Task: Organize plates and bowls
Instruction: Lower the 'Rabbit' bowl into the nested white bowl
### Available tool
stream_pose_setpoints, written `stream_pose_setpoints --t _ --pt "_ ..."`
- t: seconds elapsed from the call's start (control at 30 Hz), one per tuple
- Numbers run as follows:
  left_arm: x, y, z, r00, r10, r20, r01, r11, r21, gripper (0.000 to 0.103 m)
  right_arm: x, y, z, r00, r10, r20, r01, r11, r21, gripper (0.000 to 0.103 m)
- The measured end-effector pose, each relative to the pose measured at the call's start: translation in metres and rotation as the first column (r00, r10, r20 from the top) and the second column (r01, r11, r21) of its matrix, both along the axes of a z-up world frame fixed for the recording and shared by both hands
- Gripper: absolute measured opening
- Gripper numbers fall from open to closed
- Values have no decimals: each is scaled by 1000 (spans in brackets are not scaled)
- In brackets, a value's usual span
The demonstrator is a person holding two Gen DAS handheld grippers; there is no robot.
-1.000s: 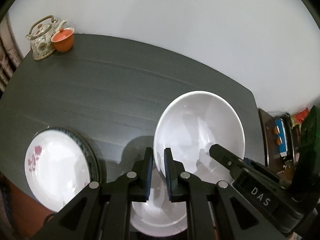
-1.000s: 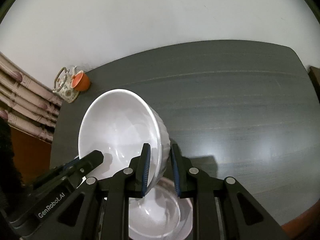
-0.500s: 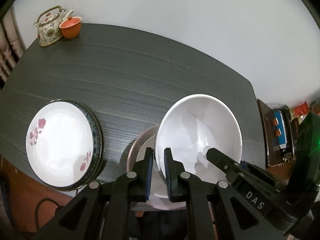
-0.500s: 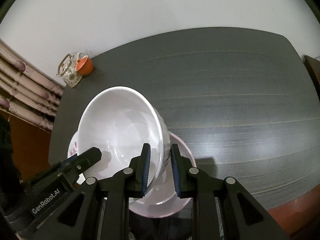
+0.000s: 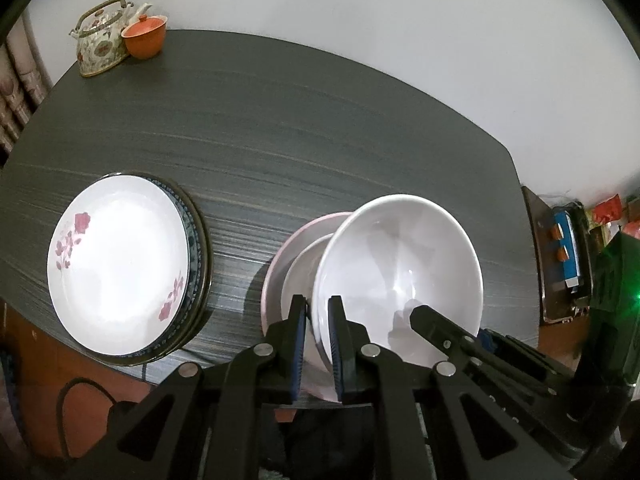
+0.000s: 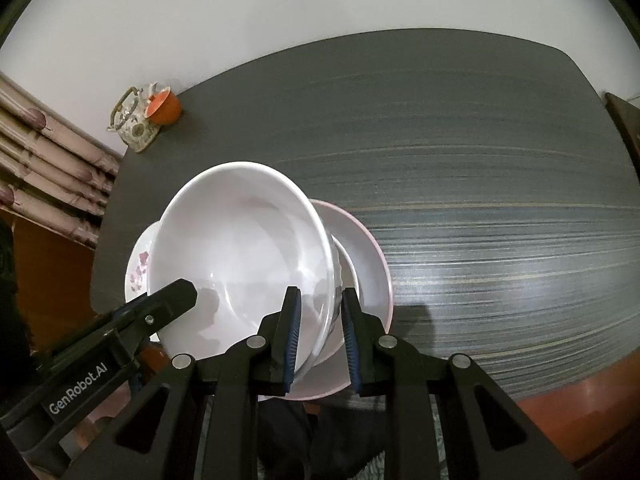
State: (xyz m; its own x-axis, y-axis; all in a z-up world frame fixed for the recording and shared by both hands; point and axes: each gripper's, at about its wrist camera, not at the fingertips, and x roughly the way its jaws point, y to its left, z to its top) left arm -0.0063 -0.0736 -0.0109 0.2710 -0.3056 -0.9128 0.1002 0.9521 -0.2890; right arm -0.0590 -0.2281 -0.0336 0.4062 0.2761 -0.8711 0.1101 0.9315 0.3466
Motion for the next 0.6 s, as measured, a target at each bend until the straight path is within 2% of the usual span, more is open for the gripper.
stream_pose_setpoints --t 0.3,0.6 --pt "3 3 -20 999 4 -43 -3 1000 24 11 -4 1 -12 999 6 -41 -6 1000 -4 21" --pt "10 -2 -26 999 -1 -54 4 999 46 11 4 3 -19 997 10 -71 -11 1000 -6 21"
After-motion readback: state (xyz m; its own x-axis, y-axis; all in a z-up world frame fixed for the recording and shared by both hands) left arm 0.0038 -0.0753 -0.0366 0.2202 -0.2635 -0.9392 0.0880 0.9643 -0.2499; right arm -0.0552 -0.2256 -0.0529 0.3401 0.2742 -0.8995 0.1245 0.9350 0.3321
